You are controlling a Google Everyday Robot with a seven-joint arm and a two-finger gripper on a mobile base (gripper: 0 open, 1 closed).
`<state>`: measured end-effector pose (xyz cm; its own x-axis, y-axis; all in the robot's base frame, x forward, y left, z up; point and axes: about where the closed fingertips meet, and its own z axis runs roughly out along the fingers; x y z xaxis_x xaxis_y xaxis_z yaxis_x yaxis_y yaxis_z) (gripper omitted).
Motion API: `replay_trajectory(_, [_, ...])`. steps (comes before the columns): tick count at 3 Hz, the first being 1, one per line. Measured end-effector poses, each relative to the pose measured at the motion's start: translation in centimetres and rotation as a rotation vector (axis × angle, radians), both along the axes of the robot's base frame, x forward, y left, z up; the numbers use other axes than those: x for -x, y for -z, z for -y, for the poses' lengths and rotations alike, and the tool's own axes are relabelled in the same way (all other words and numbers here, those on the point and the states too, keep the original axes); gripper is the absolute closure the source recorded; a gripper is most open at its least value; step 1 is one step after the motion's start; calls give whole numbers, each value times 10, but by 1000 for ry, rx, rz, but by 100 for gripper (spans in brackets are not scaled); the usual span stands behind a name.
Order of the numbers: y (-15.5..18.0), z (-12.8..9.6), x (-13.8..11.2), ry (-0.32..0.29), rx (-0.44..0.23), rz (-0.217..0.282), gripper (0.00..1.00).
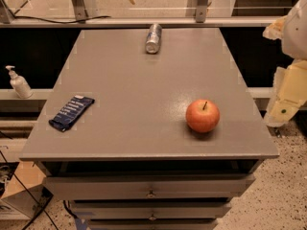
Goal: Move apple near redbull can
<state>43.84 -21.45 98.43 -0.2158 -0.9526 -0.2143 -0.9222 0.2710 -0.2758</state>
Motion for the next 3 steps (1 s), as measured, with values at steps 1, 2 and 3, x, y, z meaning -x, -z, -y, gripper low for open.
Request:
replay_trajectory(1, [0, 0, 0, 0, 0, 0, 0])
replay_trajectory(2, [7, -11, -1, -23, -74, 14, 0])
replay_trajectory(3, [27, -35, -1, -62, -189, -3, 0])
